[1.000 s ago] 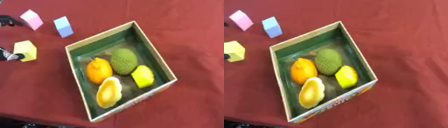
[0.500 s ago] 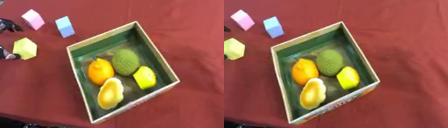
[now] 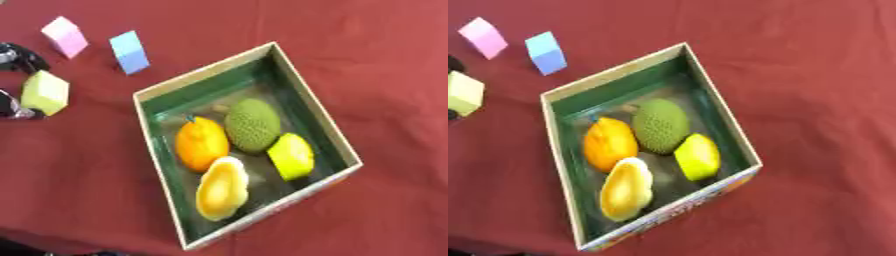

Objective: Pick up objects on the table and place them in the box.

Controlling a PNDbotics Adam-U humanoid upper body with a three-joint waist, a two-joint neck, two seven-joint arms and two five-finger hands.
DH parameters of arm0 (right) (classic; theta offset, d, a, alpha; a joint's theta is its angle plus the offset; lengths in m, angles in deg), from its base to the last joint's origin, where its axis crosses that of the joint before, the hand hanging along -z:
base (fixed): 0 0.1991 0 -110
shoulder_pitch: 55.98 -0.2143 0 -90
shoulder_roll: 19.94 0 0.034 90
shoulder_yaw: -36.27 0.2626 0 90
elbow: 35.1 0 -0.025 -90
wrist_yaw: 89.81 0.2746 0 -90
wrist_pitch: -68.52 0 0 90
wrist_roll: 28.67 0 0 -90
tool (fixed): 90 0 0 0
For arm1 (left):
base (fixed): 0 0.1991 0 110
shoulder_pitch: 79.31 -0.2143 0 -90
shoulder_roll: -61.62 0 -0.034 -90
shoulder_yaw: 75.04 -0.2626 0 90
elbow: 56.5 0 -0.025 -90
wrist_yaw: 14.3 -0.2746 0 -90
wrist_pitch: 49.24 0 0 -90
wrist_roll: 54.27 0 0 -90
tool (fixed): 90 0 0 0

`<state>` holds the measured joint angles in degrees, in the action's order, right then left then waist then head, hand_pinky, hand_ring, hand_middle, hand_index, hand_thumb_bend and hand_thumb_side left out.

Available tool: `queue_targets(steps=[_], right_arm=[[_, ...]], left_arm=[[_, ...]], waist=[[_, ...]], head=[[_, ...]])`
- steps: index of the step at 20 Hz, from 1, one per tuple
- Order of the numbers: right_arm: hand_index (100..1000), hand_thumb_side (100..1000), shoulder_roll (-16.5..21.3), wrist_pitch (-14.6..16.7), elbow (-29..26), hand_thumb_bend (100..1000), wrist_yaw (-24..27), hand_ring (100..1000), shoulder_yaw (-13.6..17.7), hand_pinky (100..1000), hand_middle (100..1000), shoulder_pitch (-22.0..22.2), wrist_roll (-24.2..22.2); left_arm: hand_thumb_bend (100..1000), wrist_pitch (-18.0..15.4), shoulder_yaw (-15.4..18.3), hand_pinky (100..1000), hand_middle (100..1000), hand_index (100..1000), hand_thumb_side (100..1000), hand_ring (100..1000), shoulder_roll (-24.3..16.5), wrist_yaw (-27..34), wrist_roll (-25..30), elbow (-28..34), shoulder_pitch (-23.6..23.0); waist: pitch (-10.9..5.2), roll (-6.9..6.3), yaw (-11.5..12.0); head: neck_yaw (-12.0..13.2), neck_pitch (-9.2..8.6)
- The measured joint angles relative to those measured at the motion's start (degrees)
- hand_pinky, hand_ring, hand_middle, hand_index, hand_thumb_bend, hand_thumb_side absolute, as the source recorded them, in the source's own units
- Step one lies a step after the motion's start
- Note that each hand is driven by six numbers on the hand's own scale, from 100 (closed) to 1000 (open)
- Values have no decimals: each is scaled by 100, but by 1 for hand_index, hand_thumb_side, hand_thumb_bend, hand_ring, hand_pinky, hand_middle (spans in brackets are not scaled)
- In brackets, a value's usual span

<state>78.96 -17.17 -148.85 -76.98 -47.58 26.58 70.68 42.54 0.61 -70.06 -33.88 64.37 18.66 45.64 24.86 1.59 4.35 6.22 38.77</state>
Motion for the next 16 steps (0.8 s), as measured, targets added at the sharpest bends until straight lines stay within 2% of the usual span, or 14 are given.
queue_targets(steps=[2, 4, 9, 11, 16], right_arm=[[848, 777, -11, -27, 0, 100, -5, 811, 16, 842, 698, 32, 48], [848, 779, -37, -55, 0, 100, -7, 811, 22, 842, 698, 42, 96], [848, 779, -41, -107, 0, 100, -15, 811, 24, 841, 698, 79, 150], [843, 777, -41, -111, 0, 100, -18, 811, 24, 840, 698, 94, 154], [840, 773, -41, -128, 0, 100, -18, 811, 44, 840, 699, 94, 168]], left_arm=[[301, -2, 87, 818, 640, 751, 100, 719, 19, 84, 183, 50, 59], [273, 16, 183, 814, 641, 748, 100, 713, 19, 164, 367, 146, 112], [273, 106, 423, 815, 651, 748, 100, 715, 19, 248, 840, 472, 216], [257, 145, 507, 808, 625, 721, 100, 693, 18, 250, 994, 609, 262], [249, 199, 596, 802, 611, 708, 100, 679, 15, 261, 1162, 942, 332]], waist=[[10, 2, 26], [10, 4, 41], [8, 8, 86], [-4, -5, 108], [-79, -45, 130]], head=[[0, 0], [0, 1], [-18, 4], [-37, 6], [-79, 13]])
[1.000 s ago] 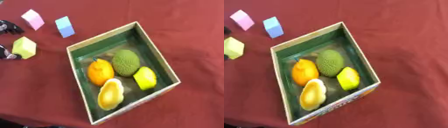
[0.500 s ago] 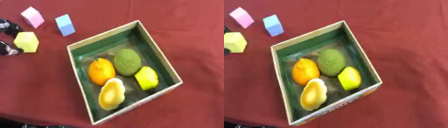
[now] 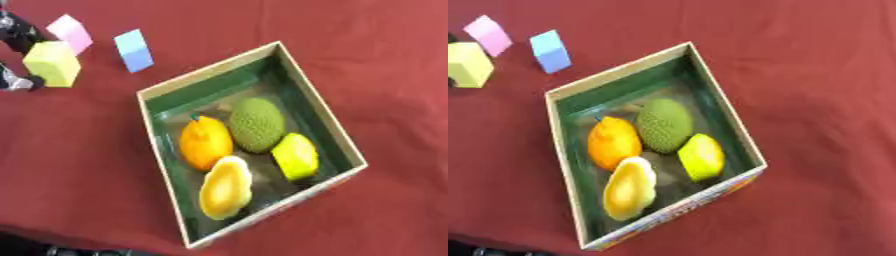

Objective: Pick up objects on the table and place them in the box.

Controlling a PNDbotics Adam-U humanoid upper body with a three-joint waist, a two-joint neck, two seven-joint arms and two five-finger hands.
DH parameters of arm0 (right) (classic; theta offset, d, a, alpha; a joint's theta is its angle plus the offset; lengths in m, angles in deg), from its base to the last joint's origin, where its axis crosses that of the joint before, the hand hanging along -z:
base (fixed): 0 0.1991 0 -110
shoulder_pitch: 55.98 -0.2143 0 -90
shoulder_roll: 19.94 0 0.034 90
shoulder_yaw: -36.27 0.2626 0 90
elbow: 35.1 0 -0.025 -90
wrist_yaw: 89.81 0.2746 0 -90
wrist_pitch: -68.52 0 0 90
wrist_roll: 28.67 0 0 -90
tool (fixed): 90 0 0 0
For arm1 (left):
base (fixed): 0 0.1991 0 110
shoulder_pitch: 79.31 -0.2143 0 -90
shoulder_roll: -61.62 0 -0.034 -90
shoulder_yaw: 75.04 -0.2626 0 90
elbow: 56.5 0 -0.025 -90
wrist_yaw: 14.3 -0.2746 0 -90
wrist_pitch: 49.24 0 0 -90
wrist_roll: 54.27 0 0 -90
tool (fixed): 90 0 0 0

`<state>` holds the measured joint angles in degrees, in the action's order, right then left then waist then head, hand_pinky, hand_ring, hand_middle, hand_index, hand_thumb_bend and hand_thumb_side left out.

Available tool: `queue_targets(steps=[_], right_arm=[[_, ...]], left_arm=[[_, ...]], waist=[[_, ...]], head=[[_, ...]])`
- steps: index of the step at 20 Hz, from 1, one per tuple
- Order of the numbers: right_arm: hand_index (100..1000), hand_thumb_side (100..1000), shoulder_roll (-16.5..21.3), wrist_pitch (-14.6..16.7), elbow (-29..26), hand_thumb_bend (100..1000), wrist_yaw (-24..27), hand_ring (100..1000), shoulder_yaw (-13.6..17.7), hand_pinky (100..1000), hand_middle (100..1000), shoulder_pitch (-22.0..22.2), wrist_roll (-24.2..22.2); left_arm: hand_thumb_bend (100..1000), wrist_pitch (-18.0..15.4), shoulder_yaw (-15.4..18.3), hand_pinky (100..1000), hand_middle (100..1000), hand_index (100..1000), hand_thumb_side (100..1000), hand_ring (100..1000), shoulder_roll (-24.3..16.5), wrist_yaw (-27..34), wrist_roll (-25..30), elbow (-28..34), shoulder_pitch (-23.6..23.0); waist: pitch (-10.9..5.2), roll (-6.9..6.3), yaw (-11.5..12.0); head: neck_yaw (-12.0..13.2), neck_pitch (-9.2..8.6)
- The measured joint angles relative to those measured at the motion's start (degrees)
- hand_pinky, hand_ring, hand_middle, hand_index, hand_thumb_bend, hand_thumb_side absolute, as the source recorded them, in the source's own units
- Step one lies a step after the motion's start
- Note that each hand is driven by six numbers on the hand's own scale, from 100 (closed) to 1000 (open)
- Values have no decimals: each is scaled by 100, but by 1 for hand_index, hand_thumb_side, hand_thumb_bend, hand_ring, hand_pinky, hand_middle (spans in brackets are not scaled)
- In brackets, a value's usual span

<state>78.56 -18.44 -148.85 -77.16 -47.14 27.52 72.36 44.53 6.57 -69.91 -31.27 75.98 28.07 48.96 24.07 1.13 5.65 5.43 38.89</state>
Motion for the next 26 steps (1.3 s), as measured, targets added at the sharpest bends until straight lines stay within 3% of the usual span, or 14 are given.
queue_targets(steps=[8, 16, 26], right_arm=[[841, 759, 12, -5, 0, 100, 0, 814, 14, 841, 702, 2, 6], [843, 751, 154, 34, 0, 100, 0, 815, -36, 842, 704, -112, -61], [843, 744, 202, 64, 0, 100, 8, 813, -108, 842, 705, -273, -125]], left_arm=[[276, -85, -136, 791, 600, 703, 100, 665, -67, 416, 60, 1165, 69], [291, 327, -745, 773, 591, 699, 100, 645, -227, 861, -297, 2720, 162], [306, 593, -1683, 770, 597, 706, 100, 646, 183, 887, -481, 2936, 926]], waist=[[-114, -34, 22], [-166, -76, 22], [-172, -126, -60]], head=[[-100, 55], [-201, 93], [-266, 90]])
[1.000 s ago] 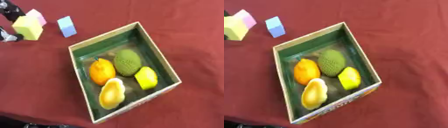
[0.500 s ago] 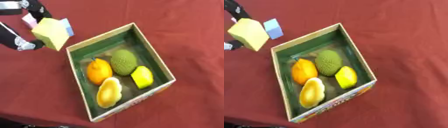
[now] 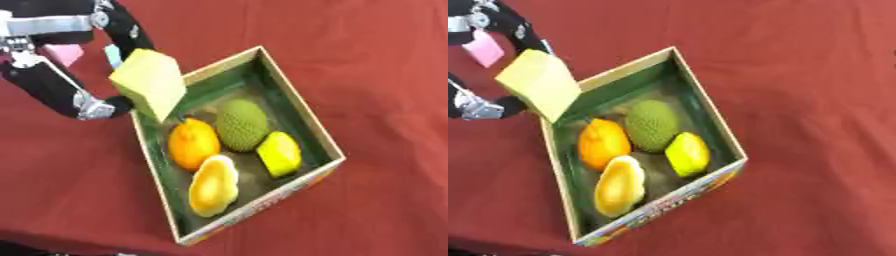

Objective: Pick up objects on the table and place them in the box.

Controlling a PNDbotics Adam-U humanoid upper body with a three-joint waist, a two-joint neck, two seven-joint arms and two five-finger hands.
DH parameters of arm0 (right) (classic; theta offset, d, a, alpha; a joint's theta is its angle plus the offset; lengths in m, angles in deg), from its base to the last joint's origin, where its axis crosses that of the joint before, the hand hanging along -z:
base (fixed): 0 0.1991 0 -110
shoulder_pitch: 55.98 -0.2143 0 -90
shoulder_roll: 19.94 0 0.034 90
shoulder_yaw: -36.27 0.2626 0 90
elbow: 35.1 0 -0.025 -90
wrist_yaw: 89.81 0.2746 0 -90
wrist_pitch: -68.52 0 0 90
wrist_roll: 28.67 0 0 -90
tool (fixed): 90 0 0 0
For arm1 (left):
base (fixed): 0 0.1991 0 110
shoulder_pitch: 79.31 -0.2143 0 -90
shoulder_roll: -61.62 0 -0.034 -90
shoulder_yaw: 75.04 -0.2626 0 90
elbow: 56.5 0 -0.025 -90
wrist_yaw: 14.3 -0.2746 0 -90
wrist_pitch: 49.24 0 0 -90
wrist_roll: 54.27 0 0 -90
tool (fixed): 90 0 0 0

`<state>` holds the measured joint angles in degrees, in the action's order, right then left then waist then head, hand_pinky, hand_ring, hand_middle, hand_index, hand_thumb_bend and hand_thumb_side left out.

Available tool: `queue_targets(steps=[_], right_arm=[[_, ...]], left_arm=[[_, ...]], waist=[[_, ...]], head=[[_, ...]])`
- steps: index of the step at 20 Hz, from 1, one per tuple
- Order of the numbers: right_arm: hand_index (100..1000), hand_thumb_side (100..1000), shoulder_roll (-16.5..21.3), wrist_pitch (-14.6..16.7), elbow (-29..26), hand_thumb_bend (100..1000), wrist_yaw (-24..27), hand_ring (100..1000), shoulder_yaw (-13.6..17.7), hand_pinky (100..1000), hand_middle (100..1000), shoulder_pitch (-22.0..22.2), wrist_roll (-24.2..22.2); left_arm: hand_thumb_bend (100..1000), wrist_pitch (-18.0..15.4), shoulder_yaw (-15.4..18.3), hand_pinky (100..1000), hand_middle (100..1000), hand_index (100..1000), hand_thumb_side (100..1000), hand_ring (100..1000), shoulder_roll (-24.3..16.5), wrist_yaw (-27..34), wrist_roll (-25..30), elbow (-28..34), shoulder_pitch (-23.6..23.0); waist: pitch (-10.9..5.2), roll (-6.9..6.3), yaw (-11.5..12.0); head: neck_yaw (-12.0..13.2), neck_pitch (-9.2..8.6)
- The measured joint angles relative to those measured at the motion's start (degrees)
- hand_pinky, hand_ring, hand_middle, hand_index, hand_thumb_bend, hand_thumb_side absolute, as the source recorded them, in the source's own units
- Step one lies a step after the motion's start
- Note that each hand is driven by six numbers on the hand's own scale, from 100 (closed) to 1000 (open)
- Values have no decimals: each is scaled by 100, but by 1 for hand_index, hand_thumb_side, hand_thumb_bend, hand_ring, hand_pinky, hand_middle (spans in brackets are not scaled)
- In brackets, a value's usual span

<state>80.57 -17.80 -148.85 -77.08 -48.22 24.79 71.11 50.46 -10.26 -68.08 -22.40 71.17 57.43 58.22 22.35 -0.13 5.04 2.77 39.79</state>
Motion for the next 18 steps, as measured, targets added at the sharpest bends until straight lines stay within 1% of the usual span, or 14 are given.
queue_targets(steps=[7, 10, 13, 14, 15, 18], right_arm=[[842, 748, -63, -21, 0, 100, 7, 813, -21, 843, 704, -54, -15], [842, 748, -102, -27, 0, 100, 8, 812, -21, 843, 704, -84, -16], [841, 749, -114, -34, 0, 100, 10, 811, -21, 842, 703, -85, -12], [841, 749, -119, -36, 0, 100, 11, 811, -21, 842, 703, -85, -12], [841, 751, -121, -37, 0, 100, 11, 811, -21, 842, 703, -85, -12], [841, 753, -139, -44, 0, 100, 13, 811, -21, 842, 703, -87, -12]], left_arm=[[351, 127, -367, 774, 615, 725, 100, 657, 332, -383, 130, 12, 156], [377, 189, -477, 781, 629, 745, 126, 671, 476, -590, 174, 12, 207], [422, 219, -584, 798, 685, 809, 159, 709, 621, -820, 221, -14, 256], [437, 213, -625, 805, 714, 830, 170, 728, 668, -896, 243, -48, 270], [474, 204, -665, 822, 761, 861, 183, 760, 716, -966, 269, -90, 292], [522, 140, -748, 838, 795, 891, 230, 792, 835, -1195, 339, -239, 301]], waist=[[37, -22, -109], [58, -28, -148], [63, -28, -178], [63, -27, -191], [64, -26, -195], [64, -25, -197]], head=[[-42, -5], [-42, -5], [-41, -5], [-38, -5], [-35, -5], [-28, -5]])
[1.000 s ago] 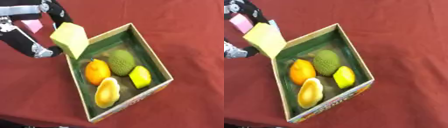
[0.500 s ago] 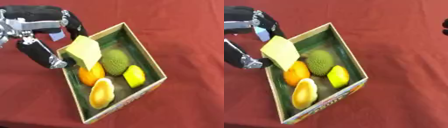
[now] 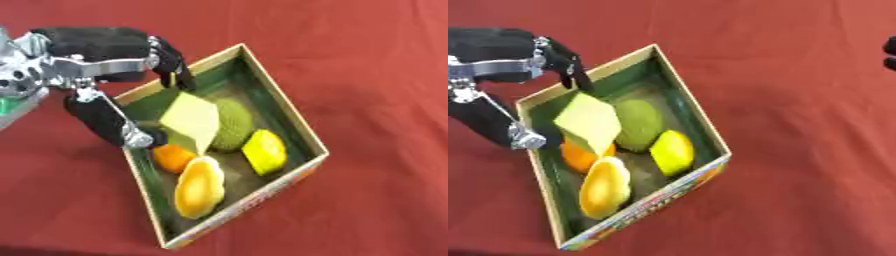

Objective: Pick up objects on the table and place them in the box.

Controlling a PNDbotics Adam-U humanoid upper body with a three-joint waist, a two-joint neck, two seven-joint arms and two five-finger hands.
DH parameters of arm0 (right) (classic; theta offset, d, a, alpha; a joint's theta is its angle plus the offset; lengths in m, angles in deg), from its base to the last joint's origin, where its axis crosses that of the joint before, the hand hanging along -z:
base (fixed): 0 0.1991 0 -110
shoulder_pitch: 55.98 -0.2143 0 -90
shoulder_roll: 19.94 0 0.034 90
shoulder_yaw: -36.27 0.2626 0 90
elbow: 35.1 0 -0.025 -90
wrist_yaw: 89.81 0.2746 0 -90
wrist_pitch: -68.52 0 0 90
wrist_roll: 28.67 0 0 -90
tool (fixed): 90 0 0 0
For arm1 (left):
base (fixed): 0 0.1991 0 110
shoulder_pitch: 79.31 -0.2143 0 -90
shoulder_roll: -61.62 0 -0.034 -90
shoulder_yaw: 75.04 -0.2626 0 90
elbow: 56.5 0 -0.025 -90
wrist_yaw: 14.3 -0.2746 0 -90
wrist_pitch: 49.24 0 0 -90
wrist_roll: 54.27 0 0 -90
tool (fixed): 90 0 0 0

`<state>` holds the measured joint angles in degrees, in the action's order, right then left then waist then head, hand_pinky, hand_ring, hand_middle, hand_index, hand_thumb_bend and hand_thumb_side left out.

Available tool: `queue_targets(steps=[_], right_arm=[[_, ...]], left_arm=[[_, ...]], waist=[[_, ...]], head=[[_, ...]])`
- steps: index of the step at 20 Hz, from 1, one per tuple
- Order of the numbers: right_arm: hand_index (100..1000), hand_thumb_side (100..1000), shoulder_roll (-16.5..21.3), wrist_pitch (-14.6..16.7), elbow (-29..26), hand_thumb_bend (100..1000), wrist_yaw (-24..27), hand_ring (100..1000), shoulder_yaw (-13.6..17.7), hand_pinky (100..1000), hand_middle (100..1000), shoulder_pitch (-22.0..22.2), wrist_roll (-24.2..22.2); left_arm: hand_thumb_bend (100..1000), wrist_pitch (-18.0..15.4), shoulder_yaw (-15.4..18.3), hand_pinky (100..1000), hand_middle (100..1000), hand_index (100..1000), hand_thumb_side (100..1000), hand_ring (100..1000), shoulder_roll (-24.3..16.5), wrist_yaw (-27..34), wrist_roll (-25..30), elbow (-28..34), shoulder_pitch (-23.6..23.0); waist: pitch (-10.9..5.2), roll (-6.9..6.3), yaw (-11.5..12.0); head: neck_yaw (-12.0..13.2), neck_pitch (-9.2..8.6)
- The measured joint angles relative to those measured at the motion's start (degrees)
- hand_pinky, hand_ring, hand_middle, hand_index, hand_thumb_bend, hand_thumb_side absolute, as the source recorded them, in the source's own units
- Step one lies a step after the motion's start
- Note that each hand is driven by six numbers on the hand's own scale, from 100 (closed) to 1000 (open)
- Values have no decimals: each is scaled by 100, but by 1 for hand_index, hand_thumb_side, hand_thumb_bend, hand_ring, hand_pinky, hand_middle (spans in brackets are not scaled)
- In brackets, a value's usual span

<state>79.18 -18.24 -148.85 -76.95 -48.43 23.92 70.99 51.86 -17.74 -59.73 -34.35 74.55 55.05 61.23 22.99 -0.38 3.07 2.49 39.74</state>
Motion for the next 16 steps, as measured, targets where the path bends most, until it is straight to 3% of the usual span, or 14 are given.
queue_targets(steps=[4, 9, 13, 16], right_arm=[[840, 753, -11, -14, 0, 100, 6, 810, 0, 842, 703, -2, 7], [840, 751, -11, -17, 0, 100, 27, 810, 0, 842, 703, -3, 7], [840, 747, -11, -4, 0, 100, 36, 810, 2, 842, 703, -1, 20], [839, 747, -11, 15, 0, 100, 36, 810, 19, 842, 702, 3, 39]], left_arm=[[560, -80, -26, 845, 814, 910, 301, 805, 53, -167, 48, -150, -13], [521, -100, 126, 833, 774, 881, 204, 784, 71, -177, -23, -206, -188], [517, 31, 595, 829, 747, 840, 101, 769, -146, -8, -298, -66, -549], [532, 208, 1133, 832, 748, 837, 100, 772, -459, 98, -612, -34, -873]], waist=[[0, 4, 1], [0, 16, 12], [0, 30, 55], [0, 53, 97]], head=[[-4, 0], [-9, 4], [23, 5], [80, 5]])
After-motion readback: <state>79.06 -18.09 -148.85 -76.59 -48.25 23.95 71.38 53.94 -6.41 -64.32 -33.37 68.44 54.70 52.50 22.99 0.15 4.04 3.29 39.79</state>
